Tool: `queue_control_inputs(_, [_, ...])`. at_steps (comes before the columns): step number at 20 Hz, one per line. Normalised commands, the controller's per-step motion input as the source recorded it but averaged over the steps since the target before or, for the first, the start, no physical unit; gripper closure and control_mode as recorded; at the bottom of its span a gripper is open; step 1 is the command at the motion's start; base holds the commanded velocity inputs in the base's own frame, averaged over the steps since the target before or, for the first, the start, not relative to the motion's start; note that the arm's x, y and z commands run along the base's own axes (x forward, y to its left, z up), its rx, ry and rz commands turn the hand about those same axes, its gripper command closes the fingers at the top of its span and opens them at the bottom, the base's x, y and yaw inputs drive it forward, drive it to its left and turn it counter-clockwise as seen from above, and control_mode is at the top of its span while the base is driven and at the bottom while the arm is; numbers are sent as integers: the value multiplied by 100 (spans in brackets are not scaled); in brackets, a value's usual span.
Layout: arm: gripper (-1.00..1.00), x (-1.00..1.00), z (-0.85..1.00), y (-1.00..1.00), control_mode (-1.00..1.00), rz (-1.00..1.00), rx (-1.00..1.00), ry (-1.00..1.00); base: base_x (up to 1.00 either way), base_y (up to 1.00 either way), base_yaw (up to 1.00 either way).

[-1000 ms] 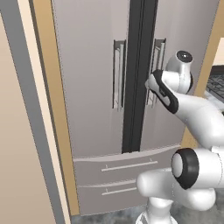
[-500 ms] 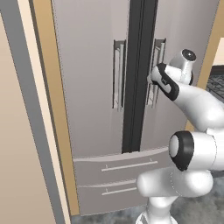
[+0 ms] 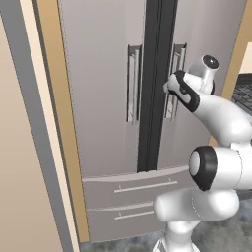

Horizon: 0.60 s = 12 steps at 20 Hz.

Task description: Retrieve a lemon from the fridge and place it on the cutting board with the fish.

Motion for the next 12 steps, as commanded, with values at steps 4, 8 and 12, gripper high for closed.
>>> queue_control_inputs(4, [-100, 0, -1, 12, -100, 0, 0, -6, 0, 0, 0])
queue_control_inputs(8, [-100, 40, -13, -8, -100, 0, -1, -1, 0, 0, 0])
queue_control_inputs(12, [-100, 49, -11, -8, -100, 0, -1, 0, 0, 0, 0])
